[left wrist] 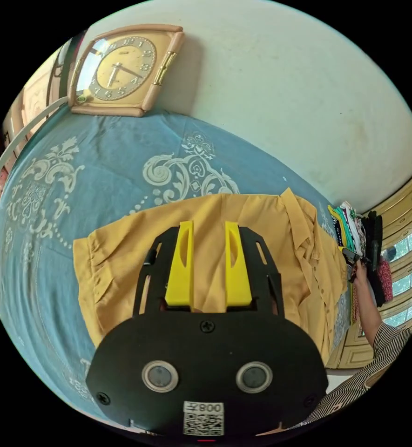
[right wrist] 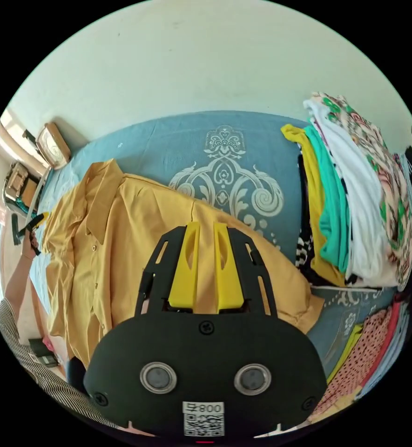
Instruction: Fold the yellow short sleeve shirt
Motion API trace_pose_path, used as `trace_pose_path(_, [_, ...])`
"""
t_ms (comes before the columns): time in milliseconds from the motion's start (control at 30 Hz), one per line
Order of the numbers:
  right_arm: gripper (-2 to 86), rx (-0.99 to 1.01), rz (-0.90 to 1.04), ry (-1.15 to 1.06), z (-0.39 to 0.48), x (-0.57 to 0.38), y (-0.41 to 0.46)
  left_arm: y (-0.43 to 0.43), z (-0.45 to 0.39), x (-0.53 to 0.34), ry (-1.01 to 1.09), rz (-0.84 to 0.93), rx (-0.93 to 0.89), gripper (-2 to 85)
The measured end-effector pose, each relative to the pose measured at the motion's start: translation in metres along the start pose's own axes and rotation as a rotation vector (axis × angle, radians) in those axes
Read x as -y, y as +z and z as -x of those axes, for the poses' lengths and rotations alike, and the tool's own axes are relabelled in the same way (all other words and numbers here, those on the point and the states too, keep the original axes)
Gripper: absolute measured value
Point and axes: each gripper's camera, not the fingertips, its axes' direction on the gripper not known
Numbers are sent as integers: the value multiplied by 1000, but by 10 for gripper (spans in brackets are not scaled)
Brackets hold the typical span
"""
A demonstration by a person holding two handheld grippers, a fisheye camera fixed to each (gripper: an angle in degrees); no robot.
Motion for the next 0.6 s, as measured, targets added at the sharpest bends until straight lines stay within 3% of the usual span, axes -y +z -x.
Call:
trace_pose_path(133, [59, -121, 55, -129, 55, 45, 41, 28, -36, 38, 62, 67, 14, 87])
trace_pose_path(267, [35, -251, 101, -225, 97, 62, 76, 44, -75, 52, 178, 120, 224, 38])
trace_pose_path(333, [14, -280, 104, -222, 104, 68, 81, 43, -86, 57, 201, 141, 220, 22])
trace_pose_path(433, [3, -287, 90, -181, 106, 79, 81, 33, -99, 63, 226, 126, 290, 14])
trace_pose_path(600, [2, -207, 98, -110, 108, 94, 92, 27, -100, 65, 144, 128, 241, 19])
